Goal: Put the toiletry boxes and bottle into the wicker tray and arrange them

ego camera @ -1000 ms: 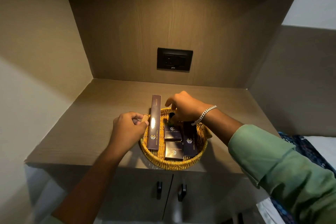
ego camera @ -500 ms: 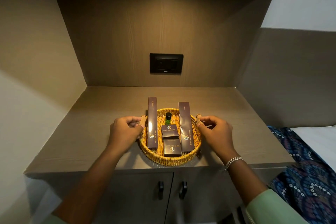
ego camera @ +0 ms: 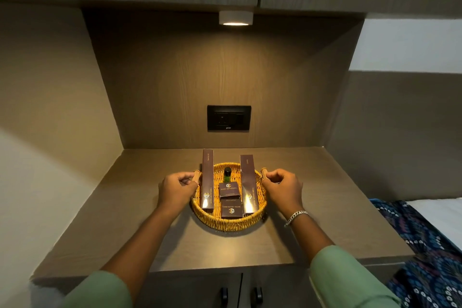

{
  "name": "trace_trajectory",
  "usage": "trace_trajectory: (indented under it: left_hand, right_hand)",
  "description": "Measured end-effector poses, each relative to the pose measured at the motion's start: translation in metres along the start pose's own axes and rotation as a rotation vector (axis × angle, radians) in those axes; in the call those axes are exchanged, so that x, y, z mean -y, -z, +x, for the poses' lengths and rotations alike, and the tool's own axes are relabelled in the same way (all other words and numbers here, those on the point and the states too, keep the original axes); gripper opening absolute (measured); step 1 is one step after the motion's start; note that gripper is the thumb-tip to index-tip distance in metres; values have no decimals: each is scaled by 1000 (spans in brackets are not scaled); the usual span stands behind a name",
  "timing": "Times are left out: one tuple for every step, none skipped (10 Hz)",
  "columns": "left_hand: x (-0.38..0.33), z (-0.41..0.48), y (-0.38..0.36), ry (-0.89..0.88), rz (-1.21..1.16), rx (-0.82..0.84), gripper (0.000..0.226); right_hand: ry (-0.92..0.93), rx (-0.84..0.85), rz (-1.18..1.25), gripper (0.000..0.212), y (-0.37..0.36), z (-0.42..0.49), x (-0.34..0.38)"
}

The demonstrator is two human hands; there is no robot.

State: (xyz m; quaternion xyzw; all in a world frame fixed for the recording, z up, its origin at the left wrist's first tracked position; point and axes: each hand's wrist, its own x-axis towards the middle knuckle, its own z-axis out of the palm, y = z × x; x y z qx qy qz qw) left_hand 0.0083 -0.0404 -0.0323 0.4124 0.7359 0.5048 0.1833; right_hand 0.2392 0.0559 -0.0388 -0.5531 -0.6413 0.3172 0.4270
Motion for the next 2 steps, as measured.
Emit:
trace_trajectory:
  left_hand:
    - [-4,-3,0,-14,33,3,20]
    - [-29,-25,7,-76,161,-39,30]
  right_hand:
    - [5,29,5,7,2,-3,2]
    - [106,92,-152,37,26,-19,15]
